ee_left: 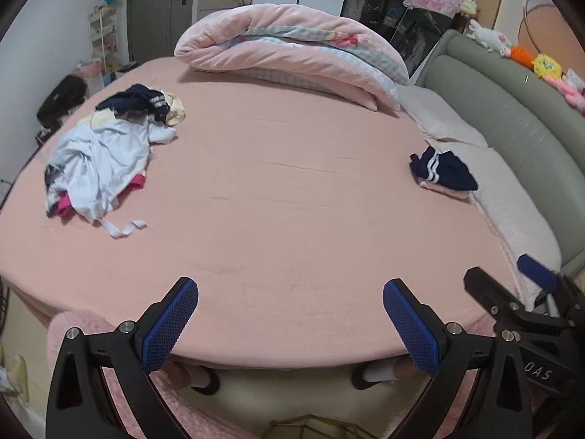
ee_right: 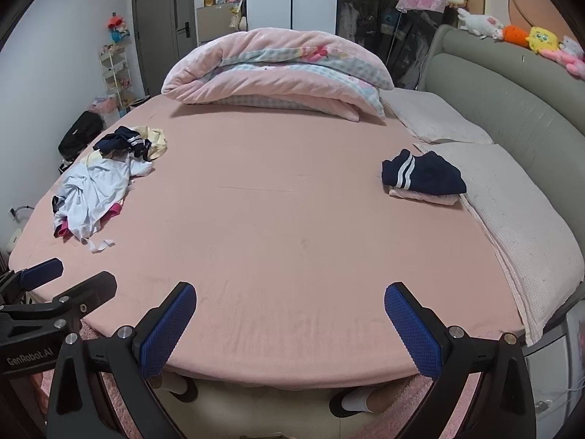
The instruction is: Fold clothes
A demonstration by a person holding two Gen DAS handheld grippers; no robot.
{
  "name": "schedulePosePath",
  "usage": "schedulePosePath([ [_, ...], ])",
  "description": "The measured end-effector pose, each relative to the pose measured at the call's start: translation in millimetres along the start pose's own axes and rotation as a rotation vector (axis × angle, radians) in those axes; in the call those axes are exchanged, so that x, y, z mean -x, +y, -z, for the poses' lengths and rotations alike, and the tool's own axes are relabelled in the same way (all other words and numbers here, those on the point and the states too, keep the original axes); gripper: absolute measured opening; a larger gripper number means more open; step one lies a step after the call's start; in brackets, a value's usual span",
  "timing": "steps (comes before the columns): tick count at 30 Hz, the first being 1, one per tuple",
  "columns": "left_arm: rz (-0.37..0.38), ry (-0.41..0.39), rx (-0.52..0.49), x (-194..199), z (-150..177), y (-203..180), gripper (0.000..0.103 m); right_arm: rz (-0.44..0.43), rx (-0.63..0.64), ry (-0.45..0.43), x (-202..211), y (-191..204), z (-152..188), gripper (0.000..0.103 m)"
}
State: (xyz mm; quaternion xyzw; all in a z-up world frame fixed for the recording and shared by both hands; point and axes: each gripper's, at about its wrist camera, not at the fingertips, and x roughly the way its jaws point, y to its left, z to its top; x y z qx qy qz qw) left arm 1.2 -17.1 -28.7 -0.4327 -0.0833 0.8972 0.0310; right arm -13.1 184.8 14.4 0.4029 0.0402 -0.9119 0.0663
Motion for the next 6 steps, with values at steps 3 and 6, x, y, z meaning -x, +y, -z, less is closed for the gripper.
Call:
schedulePosePath([
  [3,-0.018,-0.012,-0.002,0.0,0.9,-1.4,0.103,0.004,-0.01,-0.001,0.3,-4.7,0.1,0.103],
  [6,-0.018,-0.007,-0.01,-1.6,3.0,-5.0,0.103,0.011,-0.01,-0.001,-0.6,-7.3,-0.2,0.103],
])
